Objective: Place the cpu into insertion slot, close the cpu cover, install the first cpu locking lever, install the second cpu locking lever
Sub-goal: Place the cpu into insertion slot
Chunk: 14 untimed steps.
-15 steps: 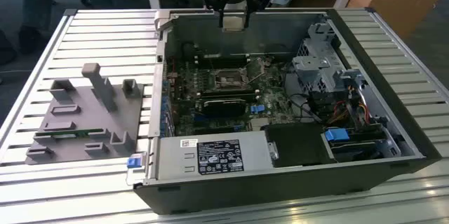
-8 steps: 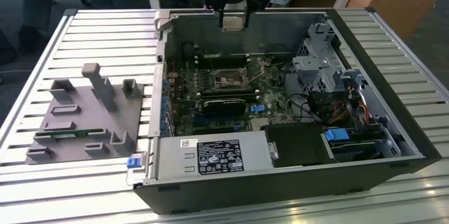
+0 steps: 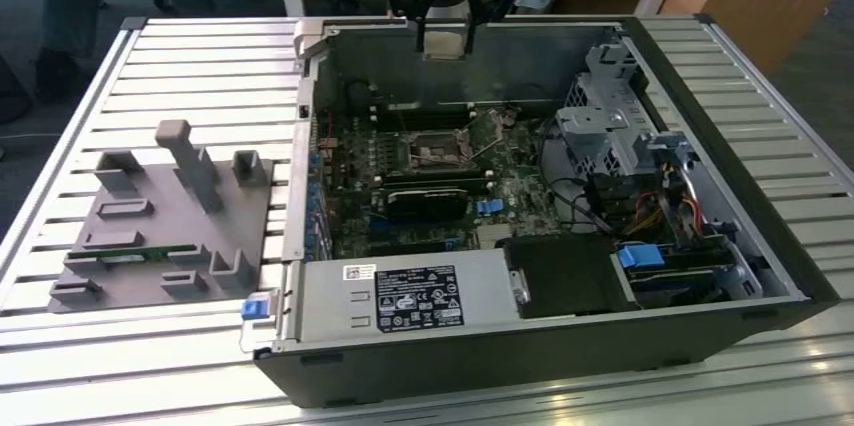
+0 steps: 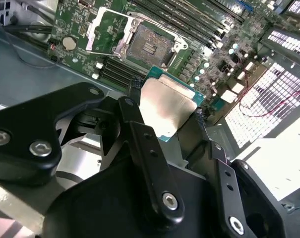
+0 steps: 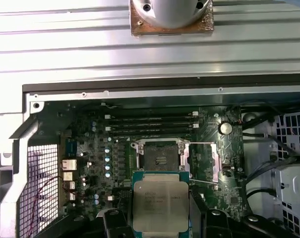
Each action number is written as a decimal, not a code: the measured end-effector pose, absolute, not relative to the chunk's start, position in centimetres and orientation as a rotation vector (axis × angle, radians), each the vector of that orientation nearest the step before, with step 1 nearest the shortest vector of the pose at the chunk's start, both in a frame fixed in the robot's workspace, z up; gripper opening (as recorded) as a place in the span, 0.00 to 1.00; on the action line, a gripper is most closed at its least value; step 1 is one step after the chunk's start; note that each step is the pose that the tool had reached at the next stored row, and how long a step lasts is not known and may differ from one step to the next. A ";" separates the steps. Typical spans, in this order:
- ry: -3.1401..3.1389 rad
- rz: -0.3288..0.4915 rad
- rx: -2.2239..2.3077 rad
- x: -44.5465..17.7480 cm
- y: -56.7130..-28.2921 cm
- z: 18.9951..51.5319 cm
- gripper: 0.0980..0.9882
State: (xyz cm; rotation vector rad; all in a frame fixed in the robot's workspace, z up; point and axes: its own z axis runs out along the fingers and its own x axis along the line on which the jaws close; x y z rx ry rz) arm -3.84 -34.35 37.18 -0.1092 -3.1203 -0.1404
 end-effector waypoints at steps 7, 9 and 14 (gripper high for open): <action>-3.114 -0.142 -0.291 -3.8 -34.3 37.1 0.50; -3.110 -0.142 -0.347 -3.8 -34.3 37.1 0.50; -3.095 -0.143 -0.490 -3.8 -34.3 36.9 0.50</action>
